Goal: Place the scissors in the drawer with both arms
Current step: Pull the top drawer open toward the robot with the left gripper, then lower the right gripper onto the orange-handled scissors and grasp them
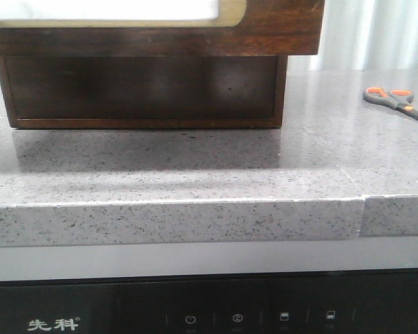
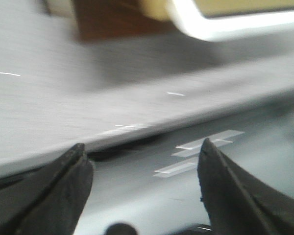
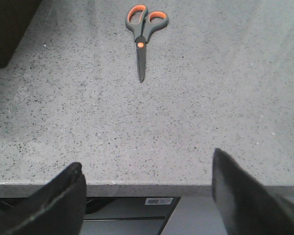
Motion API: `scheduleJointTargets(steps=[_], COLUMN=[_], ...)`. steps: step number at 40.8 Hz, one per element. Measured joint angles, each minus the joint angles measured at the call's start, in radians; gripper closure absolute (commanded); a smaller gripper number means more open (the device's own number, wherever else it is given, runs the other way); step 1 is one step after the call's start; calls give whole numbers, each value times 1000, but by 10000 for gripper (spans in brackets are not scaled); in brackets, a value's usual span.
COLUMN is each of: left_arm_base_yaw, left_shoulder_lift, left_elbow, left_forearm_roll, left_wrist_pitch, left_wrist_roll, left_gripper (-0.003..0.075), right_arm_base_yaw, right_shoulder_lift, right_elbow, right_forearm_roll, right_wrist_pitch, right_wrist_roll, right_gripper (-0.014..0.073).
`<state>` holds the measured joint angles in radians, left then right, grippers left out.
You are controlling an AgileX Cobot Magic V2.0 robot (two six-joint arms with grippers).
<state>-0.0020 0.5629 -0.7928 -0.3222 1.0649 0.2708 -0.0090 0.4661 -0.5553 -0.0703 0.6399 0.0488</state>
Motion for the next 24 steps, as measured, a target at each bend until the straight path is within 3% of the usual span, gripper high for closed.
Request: scheduleJointTargets(steps=[5,10,24], left_arm_base_yaw=[-10,-78,-452], left_shoulder_lift=[0,0,0], left_elbow=[-56,-64,-66], left_forearm_roll=[131,160,288], left_wrist_pitch=[-11,-46,-134], left_wrist_roll=[-45,-56,-73], left_gripper=[259,259,259], right_arm_base_yaw=[0,0,0], right_shoulder_lift=[0,0,54], right_elbow=[0,0,-49], right_forearm_roll=[0,0,-2], right_wrist_pitch=[0,0,38], right_wrist_roll=[0,0,0], right_gripper=[39,39,76])
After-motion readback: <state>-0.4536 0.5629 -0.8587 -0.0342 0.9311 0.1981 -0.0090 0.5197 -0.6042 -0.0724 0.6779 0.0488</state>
